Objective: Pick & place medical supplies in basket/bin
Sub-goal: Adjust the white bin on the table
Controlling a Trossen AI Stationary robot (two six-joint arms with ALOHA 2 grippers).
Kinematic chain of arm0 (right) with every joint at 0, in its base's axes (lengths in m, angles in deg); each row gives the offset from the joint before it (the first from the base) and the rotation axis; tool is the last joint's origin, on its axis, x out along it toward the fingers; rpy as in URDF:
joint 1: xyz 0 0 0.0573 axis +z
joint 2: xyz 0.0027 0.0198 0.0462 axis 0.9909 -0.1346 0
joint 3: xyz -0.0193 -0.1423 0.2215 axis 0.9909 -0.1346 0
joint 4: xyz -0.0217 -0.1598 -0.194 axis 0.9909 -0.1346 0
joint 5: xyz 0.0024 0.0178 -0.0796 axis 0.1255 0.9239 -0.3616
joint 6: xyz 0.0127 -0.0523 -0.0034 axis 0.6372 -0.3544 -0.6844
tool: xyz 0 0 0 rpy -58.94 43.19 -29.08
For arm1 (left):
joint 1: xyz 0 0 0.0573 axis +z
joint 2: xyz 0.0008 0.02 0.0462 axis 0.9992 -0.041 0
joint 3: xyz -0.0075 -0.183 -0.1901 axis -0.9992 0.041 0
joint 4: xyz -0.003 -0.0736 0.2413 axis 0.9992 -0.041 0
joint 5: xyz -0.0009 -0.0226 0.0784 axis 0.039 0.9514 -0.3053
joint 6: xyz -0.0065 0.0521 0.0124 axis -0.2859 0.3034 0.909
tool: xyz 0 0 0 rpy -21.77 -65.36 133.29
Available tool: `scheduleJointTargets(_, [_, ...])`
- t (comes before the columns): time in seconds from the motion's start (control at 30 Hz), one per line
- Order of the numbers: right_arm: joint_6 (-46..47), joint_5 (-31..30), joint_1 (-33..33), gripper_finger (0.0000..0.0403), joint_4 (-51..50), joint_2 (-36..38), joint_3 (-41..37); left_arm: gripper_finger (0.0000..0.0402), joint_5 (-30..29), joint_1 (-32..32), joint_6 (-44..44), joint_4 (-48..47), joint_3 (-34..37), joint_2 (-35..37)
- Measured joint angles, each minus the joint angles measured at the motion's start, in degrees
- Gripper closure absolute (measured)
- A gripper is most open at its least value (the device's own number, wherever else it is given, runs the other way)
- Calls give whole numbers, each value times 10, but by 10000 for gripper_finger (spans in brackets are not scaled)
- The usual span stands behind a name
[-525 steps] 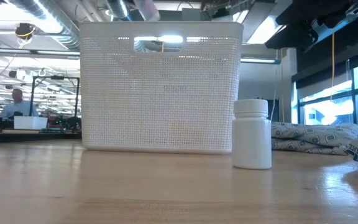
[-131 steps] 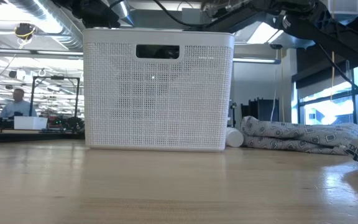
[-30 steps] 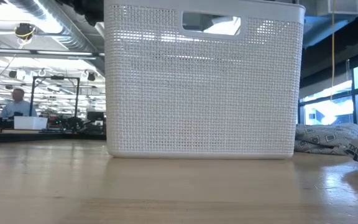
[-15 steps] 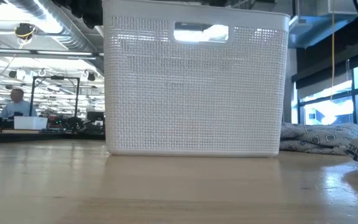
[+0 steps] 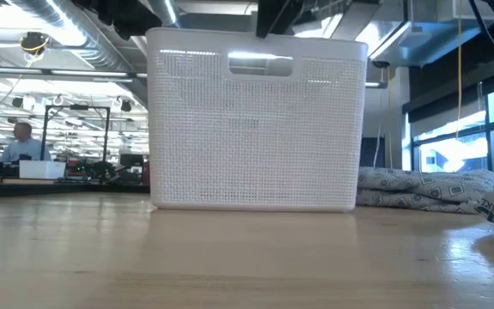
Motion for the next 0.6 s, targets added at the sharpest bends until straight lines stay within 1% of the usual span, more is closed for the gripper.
scheduleJointTargets(0.3, [-44, 1, -56, 86, 26, 0, 0, 231, -2, 0, 0, -1, 0, 0])
scheduleJointTargets(0.43, [-51, 6, -74, 86, 40, 0, 0, 231, -18, 0, 0, -2, 0, 0])
scheduleJointTargets(0.6, [-74, 5, -75, 86, 54, 1, 9, 231, -19, 0, 0, -3, 0, 0])
